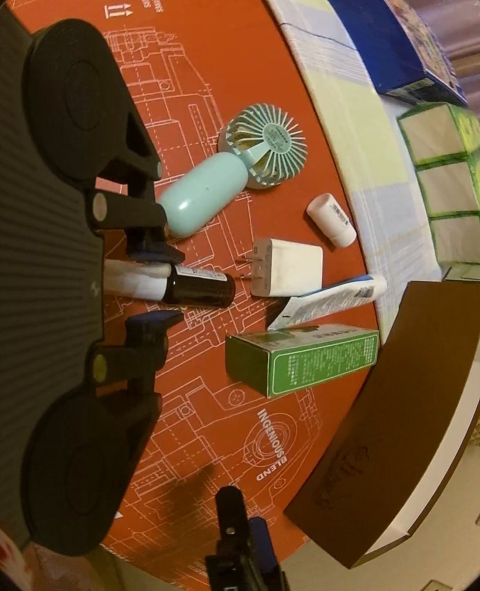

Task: Organize rigid objects
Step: 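Grasp the brown medicine bottle with the left gripper, then grasp the green box with the right gripper while the left holds the brown bottle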

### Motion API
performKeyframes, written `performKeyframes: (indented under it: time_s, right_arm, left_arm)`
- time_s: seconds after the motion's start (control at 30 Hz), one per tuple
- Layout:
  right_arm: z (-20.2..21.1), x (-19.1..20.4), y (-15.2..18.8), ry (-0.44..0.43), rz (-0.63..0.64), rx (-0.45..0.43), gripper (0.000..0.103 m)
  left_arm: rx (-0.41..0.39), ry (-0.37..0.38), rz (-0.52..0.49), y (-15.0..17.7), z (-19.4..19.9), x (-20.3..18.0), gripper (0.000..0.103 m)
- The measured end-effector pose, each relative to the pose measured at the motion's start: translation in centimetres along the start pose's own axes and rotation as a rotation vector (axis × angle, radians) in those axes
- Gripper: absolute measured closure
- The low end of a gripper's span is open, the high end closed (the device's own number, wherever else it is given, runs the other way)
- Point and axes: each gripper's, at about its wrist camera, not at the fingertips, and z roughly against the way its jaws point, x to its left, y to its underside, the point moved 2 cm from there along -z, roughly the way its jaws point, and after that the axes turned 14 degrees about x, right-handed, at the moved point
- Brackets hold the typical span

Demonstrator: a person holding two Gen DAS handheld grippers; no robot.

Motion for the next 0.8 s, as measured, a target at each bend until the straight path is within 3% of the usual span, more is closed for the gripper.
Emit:
performKeyframes:
  time_s: [0.37,0.8]
  right_arm:
    - [-0.1,0.3,-0.2,0.003,0.018,0.000,0.034]
    - [0.2,2.6,-1.9,-0.009,0.066,-0.048,0.034]
  left_arm:
    - [0.012,0.049,0.080,-0.5,-0.4,0.7,0.081]
    - [-0.066,0.015,0.067,-0.9,2.0,1.0,0.083]
